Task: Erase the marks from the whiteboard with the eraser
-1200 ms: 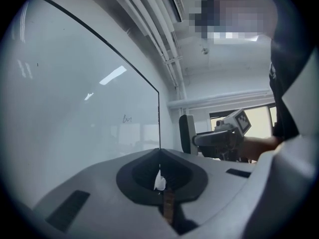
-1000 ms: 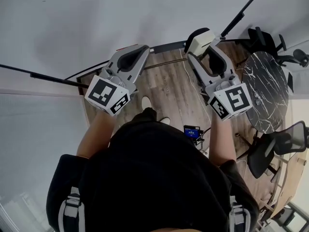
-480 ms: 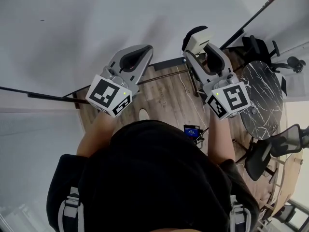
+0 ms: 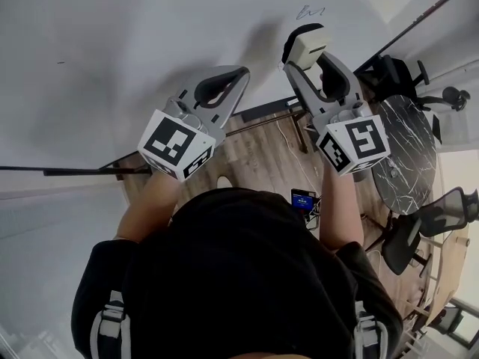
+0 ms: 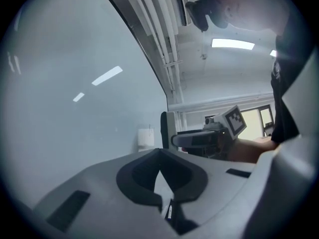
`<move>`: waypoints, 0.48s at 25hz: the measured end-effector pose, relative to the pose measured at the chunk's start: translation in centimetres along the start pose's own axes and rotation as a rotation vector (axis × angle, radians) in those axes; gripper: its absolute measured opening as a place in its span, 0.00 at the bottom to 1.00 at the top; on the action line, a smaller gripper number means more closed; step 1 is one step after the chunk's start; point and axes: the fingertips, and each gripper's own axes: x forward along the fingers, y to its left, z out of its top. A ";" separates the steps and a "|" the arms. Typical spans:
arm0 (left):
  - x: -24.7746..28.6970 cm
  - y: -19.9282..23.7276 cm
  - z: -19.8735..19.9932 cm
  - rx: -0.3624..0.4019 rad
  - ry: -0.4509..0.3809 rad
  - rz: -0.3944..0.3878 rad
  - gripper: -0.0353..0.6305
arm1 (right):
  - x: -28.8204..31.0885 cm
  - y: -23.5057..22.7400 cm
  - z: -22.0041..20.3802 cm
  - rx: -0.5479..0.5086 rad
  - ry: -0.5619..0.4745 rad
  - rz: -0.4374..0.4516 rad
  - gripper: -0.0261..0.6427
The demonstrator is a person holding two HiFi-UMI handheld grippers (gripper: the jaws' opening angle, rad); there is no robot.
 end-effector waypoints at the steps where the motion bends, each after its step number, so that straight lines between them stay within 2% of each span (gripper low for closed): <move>1: 0.3 0.2 -0.1 -0.003 0.003 -0.004 0.06 | 0.6 -0.3 -0.1 -0.001 0.007 -0.009 0.37; 7: 2.3 0.9 -0.2 -0.023 0.008 -0.005 0.06 | 3.2 -1.8 0.9 -0.002 -0.023 -0.025 0.37; 12: 3.3 1.7 0.1 -0.016 -0.002 0.039 0.06 | 4.7 -2.7 1.9 -0.037 -0.056 -0.008 0.37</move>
